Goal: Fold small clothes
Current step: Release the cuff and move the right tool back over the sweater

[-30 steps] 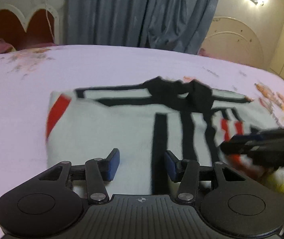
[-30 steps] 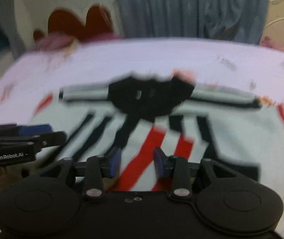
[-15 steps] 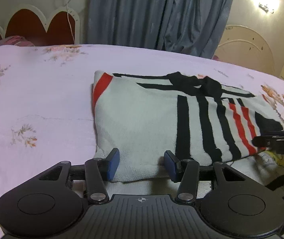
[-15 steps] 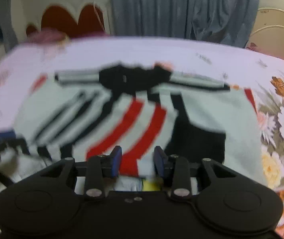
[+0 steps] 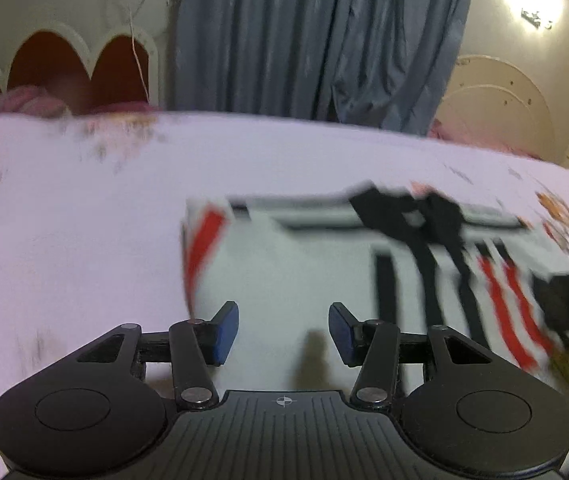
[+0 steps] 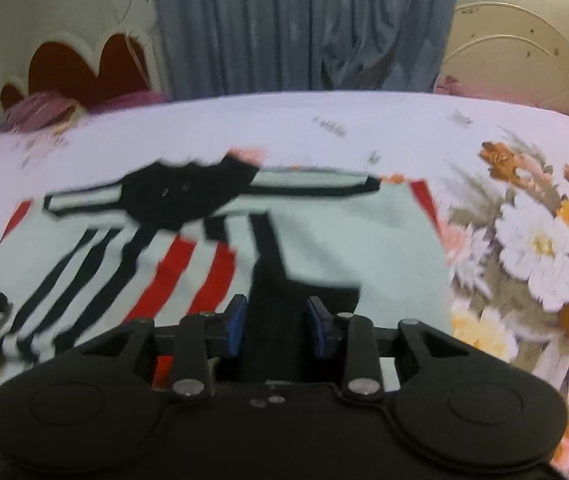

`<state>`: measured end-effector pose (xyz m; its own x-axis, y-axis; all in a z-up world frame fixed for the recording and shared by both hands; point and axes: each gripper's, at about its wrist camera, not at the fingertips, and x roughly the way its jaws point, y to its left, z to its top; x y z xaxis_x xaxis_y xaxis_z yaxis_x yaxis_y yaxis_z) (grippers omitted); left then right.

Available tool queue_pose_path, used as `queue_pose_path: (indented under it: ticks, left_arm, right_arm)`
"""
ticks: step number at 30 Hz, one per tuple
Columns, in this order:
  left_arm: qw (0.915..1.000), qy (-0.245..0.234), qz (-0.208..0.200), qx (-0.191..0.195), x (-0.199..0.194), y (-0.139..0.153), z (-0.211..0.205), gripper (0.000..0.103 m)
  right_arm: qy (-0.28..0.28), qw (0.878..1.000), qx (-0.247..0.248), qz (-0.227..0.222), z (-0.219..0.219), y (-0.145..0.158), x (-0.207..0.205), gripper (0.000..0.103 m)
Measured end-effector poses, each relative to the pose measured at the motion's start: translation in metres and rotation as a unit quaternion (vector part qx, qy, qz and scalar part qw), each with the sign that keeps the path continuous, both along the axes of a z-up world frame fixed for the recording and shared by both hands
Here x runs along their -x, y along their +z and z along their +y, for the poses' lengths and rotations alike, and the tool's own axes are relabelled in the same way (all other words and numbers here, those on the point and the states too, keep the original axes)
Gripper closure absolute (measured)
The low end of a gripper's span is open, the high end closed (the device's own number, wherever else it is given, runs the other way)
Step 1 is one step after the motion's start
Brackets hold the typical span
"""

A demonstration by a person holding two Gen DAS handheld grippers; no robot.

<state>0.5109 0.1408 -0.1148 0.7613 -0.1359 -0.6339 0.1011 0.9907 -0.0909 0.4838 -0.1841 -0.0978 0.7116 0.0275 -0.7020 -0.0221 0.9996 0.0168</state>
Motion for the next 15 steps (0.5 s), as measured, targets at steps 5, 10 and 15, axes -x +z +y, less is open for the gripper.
queue_pose_path:
  ticks: [5, 10, 15]
  left_arm:
    - [0.9995, 0.001, 0.031, -0.005, -0.082, -0.015, 0.015, 0.053]
    - [0.9988, 0.022, 0.041, 0.013, -0.089, -0.009, 0.02, 0.052]
    - [0.9981, -0.062, -0.001, 0.007, -0.035, 0.003, -0.053, 0.052]
  right_arm:
    - [-0.008, 1.0, -0.014, -0.003, -0.015, 0.001, -0.056, 0.072]
    - [-0.001, 0.999, 0.012, 0.048, -0.019, -0.015, -0.085, 0.073]
    - [0.06, 0.998, -0.011, -0.007, 0.027, 0.005, -0.048, 0.068]
